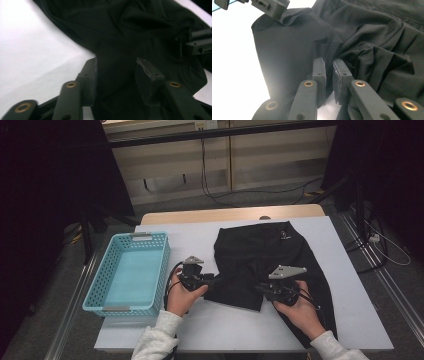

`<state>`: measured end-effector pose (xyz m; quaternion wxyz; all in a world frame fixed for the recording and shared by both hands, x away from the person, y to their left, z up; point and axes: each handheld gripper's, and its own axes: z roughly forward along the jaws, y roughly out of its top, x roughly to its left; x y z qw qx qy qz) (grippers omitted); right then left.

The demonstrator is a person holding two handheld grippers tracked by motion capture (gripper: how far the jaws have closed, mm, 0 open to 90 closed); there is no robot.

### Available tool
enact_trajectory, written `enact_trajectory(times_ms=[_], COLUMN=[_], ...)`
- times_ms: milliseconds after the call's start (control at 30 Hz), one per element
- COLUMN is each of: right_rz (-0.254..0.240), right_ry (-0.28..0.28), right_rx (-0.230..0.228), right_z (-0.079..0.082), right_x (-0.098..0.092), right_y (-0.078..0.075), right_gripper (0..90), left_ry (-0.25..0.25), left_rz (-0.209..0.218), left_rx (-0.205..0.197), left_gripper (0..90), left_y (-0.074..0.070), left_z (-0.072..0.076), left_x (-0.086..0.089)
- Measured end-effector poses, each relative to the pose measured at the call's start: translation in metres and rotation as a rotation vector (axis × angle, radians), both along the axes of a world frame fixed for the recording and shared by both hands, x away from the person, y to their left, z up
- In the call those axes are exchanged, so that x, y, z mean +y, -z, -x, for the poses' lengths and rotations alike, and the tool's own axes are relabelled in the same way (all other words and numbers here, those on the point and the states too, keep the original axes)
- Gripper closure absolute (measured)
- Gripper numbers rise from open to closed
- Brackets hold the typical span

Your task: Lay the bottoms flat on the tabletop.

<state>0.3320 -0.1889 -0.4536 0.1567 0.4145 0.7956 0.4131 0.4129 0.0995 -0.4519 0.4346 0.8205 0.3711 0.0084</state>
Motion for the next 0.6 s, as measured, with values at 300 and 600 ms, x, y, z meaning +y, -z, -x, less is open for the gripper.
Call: enact_trajectory(times_ms=[300,600], right_rz=[0.027,0.019], right_ry=[0.041,0.05], right_rx=[-0.017,-0.046], right_z=[0.001,0.001], right_x=[-0.004,-0.003], right_y=[-0.004,-0.012], right_gripper=[58.6,56.1], left_ry=[0.054,0.067], left_rz=[0.006,0.033], left_rx=[0.048,0.046], left_gripper=[90.0,90.0], left_y=[0.003,-0.008], left_z=[0.001,0.01], left_x=[-0.005,-0.002])
